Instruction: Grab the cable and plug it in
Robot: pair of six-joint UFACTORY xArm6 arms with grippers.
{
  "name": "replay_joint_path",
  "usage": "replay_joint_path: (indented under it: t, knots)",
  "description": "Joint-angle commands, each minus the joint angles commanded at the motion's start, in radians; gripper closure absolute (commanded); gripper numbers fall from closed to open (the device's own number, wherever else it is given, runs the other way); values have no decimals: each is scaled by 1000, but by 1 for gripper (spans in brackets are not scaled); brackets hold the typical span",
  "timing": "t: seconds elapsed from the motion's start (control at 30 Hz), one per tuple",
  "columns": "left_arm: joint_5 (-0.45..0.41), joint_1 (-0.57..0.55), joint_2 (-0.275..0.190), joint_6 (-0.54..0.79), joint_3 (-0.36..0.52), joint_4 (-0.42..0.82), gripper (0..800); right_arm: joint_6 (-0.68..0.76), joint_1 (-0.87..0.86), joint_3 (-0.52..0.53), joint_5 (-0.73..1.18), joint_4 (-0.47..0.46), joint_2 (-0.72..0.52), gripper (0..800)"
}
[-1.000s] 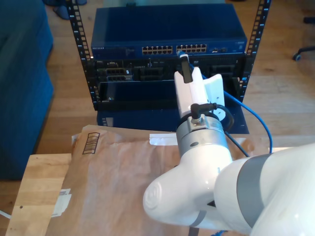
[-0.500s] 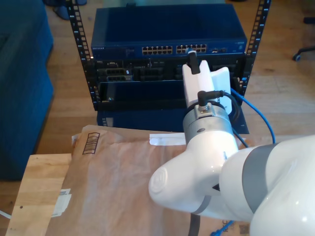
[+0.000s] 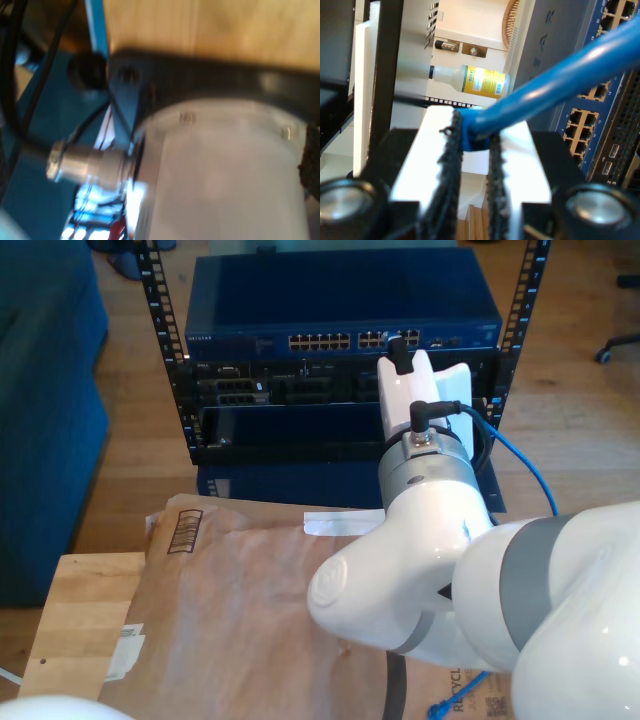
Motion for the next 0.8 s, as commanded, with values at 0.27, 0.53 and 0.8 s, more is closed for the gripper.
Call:
replay_joint_path:
  t: [0.27,0.53,0.8]
  knots:
    - [-17,2,8,0,2,-2,0,0,-3,12,18,-2,-2,800]
    - [-17,2,8,0,2,-2,1,-40,-8,49,91,-2,-51,800]
    - [-17,2,8,0,2,-3,0,-40,2,-28,126,-11,11,800]
